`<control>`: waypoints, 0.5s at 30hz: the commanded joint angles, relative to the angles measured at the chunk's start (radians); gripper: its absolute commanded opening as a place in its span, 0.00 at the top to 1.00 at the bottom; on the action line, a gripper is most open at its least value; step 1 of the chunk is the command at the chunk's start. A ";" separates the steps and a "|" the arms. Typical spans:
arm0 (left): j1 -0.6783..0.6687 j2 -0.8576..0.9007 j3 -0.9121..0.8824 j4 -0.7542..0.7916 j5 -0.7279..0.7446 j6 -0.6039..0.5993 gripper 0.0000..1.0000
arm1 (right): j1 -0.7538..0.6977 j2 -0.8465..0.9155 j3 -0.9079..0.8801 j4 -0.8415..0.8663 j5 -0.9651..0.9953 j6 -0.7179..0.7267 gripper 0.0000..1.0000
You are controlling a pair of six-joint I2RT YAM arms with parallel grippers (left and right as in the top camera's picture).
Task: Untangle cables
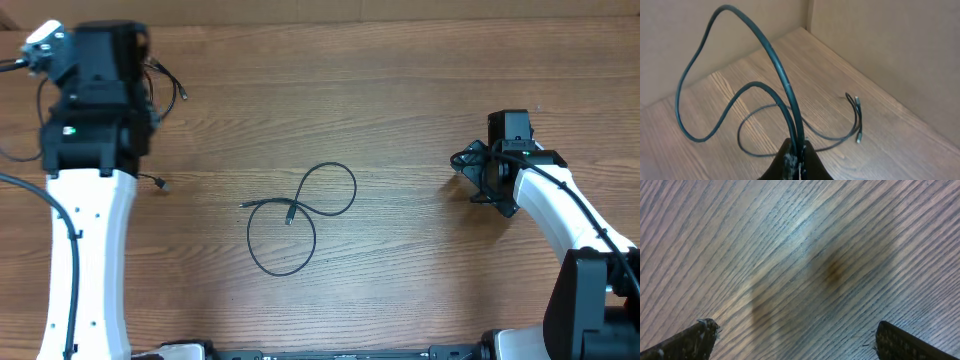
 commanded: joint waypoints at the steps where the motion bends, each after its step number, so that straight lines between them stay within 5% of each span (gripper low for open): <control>1: 0.067 0.036 0.012 0.043 0.142 0.134 0.96 | -0.003 -0.016 0.000 0.005 0.001 -0.007 0.00; 7: 0.147 0.107 0.012 0.078 0.275 0.260 0.96 | -0.003 -0.016 0.000 0.005 0.001 -0.007 0.00; 15: 0.170 0.268 0.012 0.021 0.292 0.259 0.96 | -0.003 -0.016 0.000 0.005 0.001 -0.007 0.00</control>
